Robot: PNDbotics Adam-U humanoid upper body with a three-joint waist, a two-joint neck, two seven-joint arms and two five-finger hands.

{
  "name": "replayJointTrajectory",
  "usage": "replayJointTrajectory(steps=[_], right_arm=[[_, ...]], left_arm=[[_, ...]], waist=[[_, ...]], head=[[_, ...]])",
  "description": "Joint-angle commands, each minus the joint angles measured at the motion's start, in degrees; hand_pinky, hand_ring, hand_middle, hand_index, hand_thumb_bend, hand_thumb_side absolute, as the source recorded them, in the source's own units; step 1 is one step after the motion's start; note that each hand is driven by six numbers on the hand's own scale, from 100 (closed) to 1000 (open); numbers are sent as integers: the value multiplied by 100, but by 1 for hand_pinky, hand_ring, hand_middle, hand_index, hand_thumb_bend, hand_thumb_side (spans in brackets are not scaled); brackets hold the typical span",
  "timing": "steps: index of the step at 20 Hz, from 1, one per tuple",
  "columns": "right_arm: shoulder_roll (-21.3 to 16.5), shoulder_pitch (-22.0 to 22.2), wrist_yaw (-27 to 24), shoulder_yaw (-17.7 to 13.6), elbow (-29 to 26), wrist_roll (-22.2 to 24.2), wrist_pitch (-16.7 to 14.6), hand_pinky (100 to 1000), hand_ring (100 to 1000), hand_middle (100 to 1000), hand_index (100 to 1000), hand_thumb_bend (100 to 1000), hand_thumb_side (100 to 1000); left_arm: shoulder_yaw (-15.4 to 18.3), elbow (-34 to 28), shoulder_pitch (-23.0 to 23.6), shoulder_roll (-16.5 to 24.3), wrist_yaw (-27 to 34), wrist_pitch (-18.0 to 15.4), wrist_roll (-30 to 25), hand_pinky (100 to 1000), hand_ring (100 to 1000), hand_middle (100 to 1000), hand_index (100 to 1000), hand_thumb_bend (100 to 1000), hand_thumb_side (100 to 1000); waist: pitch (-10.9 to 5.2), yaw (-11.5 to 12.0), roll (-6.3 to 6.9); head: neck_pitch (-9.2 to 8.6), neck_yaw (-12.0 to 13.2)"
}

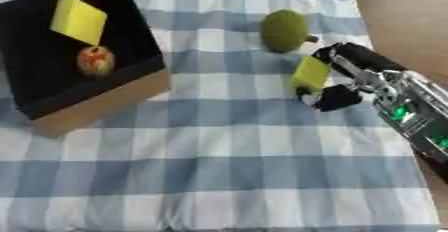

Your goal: Pick up objects on the table and place them in the box.

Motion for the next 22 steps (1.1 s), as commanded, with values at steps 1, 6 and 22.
replayJointTrajectory(steps=[1, 6, 22], right_arm=[[-343, -40, -39, -175, -304, -32, 41, 861, 842, 490, 715, 150, 243], [-626, -347, -263, -249, -857, 173, 71, 858, 813, 488, 716, 117, 184], [686, -3761, -259, 789, -171, 1586, -238, 856, 795, 486, 721, 100, 122]], left_arm=[[38, -99, -31, 96, -9, 21, -5, 763, 848, 757, 812, 454, 690], [33, -99, -14, 121, -16, 20, -3, 763, 848, 757, 812, 455, 689], [-47, -99, -25, 96, 26, -3, -87, 765, 847, 757, 811, 458, 684]], waist=[[-76, -22, 48], [-115, -36, 18], [-252, 60, -59]], head=[[-19, 32], [-23, 44], [30, -101]])
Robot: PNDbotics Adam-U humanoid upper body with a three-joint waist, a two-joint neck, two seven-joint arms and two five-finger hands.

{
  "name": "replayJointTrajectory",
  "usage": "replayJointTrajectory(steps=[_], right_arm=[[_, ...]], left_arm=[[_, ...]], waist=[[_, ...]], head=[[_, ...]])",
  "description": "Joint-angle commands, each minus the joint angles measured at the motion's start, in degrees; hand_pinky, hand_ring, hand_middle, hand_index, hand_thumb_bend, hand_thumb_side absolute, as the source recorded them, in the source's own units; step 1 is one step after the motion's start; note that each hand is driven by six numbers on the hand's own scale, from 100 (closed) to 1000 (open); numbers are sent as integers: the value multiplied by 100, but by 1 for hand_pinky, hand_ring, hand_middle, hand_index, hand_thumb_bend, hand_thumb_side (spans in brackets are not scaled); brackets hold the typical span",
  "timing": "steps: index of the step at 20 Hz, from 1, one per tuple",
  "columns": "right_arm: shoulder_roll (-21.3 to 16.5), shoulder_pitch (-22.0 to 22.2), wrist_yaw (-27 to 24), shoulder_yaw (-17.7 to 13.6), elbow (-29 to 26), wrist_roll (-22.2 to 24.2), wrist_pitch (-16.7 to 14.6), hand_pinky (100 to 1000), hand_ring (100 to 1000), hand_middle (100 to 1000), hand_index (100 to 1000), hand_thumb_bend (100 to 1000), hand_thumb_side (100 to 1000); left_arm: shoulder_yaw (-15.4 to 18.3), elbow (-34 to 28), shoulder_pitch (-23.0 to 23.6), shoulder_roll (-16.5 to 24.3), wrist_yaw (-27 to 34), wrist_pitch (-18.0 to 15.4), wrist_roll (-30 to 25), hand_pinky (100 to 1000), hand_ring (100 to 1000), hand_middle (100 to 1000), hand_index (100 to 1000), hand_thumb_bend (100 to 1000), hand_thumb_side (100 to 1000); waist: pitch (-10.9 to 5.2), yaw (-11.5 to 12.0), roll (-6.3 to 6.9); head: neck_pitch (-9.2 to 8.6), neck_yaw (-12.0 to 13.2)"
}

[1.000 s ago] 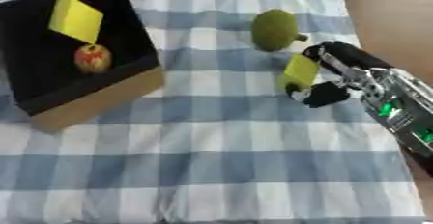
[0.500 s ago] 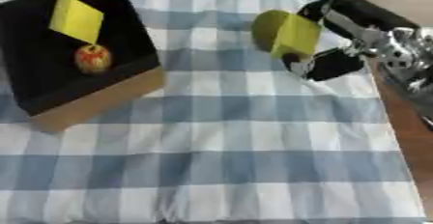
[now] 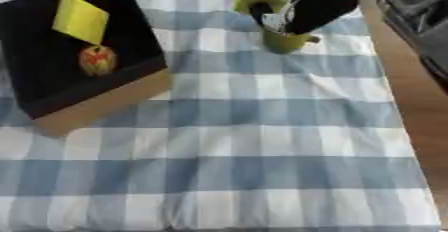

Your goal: Pick up objects on the table and place them in the box.

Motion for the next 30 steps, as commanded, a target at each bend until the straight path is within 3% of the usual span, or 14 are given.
replayJointTrajectory(steps=[1, 7, 13, 20, 23, 26, 27, 30], right_arm=[[576, -559, 281, 222, 560, 241, -208, 857, 798, 489, 723, 100, 123], [1863, -1382, 867, 512, 1997, 368, -885, 858, 805, 496, 728, 100, 157], [2729, -1620, 1348, 457, 3006, 43, -1472, 861, 815, 506, 738, 100, 144], [3359, -1580, 2181, 420, 3910, -413, -2018, 865, 847, 564, 777, 100, 195], [3502, -1532, 2488, 422, 4163, -500, -2254, 885, 900, 711, 878, 120, 367], [3581, -1511, 2729, 387, 4344, -443, -2468, 906, 930, 756, 915, 150, 434], [3596, -1513, 2783, 371, 4378, -418, -2527, 926, 951, 776, 945, 166, 499], [3597, -1545, 2853, 293, 4305, -399, -2625, 933, 954, 769, 965, 218, 466]], left_arm=[[-24, -99, -85, 80, 14, -31, -45, 765, 846, 756, 811, 459, 683], [-103, -99, -255, -28, 57, -144, -116, 766, 843, 753, 811, 464, 674], [-199, -99, -438, -150, 95, -232, -221, 766, 842, 752, 811, 468, 670], [-240, -99, -498, -198, 134, -261, -278, 766, 843, 753, 810, 467, 672], [-243, -99, -503, -202, 142, -263, -287, 768, 843, 753, 810, 467, 672], [-243, -99, -501, -194, 140, -275, -287, 767, 843, 753, 810, 468, 671], [-242, -99, -499, -189, 140, -280, -284, 767, 843, 753, 810, 468, 671], [-238, -99, -495, -182, 141, -291, -270, 766, 842, 752, 810, 469, 668]], waist=[[-236, 33, -53], [-224, 229, -74], [-159, 447, -92], [-110, 531, -77], [-97, 542, -70], [-94, 539, -74], [-96, 535, -78], [-102, 525, -84]], head=[[6, -93], [-9, -302], [-72, -424], [-112, -512], [-129, -542], [-137, -530], [-138, -524], [-140, -502]])
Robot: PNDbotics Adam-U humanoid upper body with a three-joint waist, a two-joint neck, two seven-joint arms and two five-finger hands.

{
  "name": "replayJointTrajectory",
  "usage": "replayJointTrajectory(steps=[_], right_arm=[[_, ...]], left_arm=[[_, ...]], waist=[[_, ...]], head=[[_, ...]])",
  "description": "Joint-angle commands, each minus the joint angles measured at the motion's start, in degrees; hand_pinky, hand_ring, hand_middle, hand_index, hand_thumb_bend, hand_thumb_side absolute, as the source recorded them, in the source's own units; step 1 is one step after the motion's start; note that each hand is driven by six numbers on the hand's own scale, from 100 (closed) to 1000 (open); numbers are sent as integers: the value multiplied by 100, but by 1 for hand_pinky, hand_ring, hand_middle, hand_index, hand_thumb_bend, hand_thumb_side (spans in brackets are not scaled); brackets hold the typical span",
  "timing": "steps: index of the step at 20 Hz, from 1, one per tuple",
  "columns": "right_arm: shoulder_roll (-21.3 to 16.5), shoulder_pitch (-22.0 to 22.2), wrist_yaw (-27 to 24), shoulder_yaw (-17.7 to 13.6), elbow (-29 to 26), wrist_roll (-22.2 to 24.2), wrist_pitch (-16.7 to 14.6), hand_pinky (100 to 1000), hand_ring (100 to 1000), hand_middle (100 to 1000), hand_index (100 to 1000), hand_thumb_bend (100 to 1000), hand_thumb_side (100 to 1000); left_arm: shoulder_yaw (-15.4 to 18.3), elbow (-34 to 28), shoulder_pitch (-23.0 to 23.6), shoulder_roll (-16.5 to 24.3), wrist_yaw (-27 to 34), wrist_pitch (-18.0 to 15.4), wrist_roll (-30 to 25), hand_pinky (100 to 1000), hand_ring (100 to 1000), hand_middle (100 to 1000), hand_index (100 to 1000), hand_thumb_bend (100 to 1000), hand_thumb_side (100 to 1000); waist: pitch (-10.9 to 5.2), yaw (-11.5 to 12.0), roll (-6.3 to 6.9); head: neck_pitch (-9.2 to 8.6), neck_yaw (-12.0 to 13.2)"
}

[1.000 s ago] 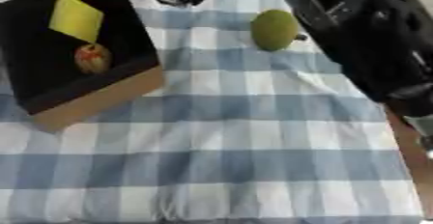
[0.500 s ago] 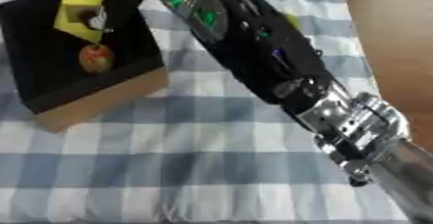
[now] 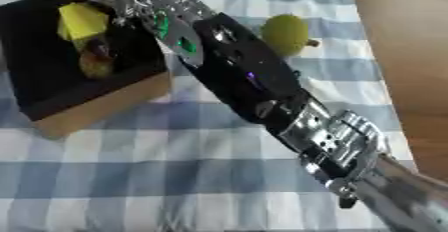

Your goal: Pick up objects on the table and place them in the box.

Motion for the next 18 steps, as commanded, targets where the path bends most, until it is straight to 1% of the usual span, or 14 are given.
replayJointTrajectory(steps=[1, 2, 3, 4, 6, 7, 10, 11, 13, 18], right_arm=[[-36, -155, 124, -142, -158, -19, -103, 933, 953, 767, 972, 272, 394], [-50, -173, 143, -161, -242, -42, -96, 935, 954, 767, 974, 302, 352], [-64, -185, 175, -165, -320, -43, -87, 942, 958, 774, 981, 411, 212], [-70, -193, 190, -166, -370, -12, -71, 941, 957, 773, 982, 437, 161], [-77, -191, 147, -168, -423, 78, -37, 941, 955, 771, 985, 423, 100], [-86, -187, 120, -173, -448, 115, -12, 941, 954, 769, 987, 391, 100], [-104, -173, -15, -222, -542, 146, 92, 936, 946, 756, 984, 400, 100], [-110, -169, -93, -250, -600, 137, 133, 935, 945, 751, 984, 385, 100], [-151, -169, -275, -318, -772, 119, 231, 931, 941, 743, 981, 341, 100], [-411, -185, -636, -512, -1308, 81, 522, 924, 933, 733, 975, 294, 100]], left_arm=[[10, -99, -86, 74, 21, -27, 13, 766, 842, 752, 811, 470, 668], [10, -99, -80, 78, 22, -29, 18, 762, 842, 752, 811, 470, 668], [7, -99, -75, 81, 24, -30, 19, 759, 842, 752, 811, 470, 668], [5, -99, -72, 84, 25, -32, 18, 759, 842, 752, 812, 471, 668], [1, -99, -68, 87, 28, -39, 12, 755, 842, 753, 812, 472, 668], [1, -99, -66, 88, 29, -41, 9, 758, 843, 753, 812, 473, 667], [2, -99, -58, 92, 33, -35, 6, 762, 843, 753, 812, 472, 669], [3, -99, -57, 92, 33, -33, 7, 762, 843, 753, 812, 472, 669], [7, -99, -52, 93, 32, -34, 13, 762, 843, 753, 811, 472, 668], [17, -99, -6, 124, 17, -16, 24, 761, 843, 753, 811, 471, 670]], waist=[[-94, -9, -35], [-96, -13, -36], [-97, -17, -36], [-99, -20, -35], [-100, -25, -34], [-101, -27, -33], [-103, -35, -33], [-104, -38, -32], [-106, -47, -31], [-130, -110, -28]], head=[[-80, 21], [-80, 25], [-80, 26], [-81, 28], [-82, 22], [-83, 25], [-82, 33], [-81, 39], [-73, 51], [-69, 100]])
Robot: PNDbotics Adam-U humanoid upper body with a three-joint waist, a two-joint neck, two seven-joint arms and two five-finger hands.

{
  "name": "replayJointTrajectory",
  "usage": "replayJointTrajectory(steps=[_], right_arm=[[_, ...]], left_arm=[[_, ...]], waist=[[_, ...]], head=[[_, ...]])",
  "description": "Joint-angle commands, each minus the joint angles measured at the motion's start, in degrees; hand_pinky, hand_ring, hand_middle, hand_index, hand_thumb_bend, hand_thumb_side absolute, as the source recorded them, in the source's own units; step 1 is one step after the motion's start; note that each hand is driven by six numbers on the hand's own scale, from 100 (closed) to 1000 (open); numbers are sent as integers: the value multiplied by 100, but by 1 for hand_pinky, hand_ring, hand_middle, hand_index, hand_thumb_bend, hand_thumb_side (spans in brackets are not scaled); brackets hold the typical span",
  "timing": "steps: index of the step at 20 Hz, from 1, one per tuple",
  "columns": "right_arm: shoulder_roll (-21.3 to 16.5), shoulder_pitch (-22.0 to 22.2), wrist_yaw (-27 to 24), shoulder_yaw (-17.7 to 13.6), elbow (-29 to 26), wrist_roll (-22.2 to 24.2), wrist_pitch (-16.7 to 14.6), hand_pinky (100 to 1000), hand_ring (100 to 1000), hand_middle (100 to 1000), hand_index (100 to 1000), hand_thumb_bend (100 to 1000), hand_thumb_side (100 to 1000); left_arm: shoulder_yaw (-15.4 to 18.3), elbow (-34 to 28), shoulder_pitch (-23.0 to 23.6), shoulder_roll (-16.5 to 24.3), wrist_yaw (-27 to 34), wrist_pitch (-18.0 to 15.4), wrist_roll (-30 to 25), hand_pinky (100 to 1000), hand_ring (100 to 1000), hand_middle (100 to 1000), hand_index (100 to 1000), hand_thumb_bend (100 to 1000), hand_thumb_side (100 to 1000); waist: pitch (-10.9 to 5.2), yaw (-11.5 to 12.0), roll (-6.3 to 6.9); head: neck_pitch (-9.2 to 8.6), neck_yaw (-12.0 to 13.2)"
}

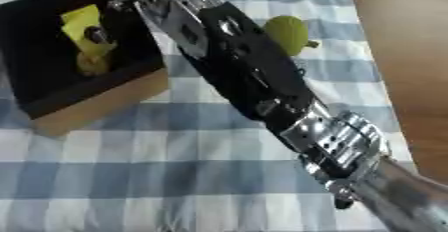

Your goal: Pick up objects on the table and place them in the box.

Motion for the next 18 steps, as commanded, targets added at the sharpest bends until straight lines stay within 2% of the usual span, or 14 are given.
replayJointTrajectory(steps=[1, 4, 5, 9, 13, 18], right_arm=[[-306, -127, -226, -148, -442, -18, 177, 922, 931, 735, 974, 300, 100], [-705, -55, -330, -155, -799, 13, 292, 918, 927, 741, 972, 278, 100], [-840, -18, -359, -161, -893, 38, 329, 918, 927, 741, 970, 310, 100], [-1424, 228, -516, -255, -1049, 72, 499, 915, 927, 742, 964, 293, 100], [-1930, 592, -764, -374, -1297, 13, 615, 914, 926, 743, 962, 275, 100], [-2642, 1194, -983, -498, -1763, -68, 749, 915, 929, 754, 966, 294, 117]], left_arm=[[34, -99, -20, 126, 9, 4, 16, 761, 843, 753, 811, 470, 670], [47, -99, 24, 158, -7, 30, 28, 761, 845, 754, 811, 467, 673], [49, -99, 38, 169, -12, 38, 30, 761, 845, 754, 811, 467, 674], [77, -99, 99, 219, -48, 61, 63, 761, 845, 755, 811, 466, 674], [125, -99, 142, 247, -89, 77, 128, 760, 846, 755, 811, 466, 674], [181, -99, 198, 279, -137, 105, 208, 760, 847, 756, 811, 463, 677]], waist=[[-135, -27, -27], [-155, -90, -33], [-160, -109, -35], [-171, -196, -34], [-150, -256, -14], [-118, -331, 15]], head=[[-46, 41], [-12, 103], [-2, 121], [25, 202], [31, 265], [21, 352]])
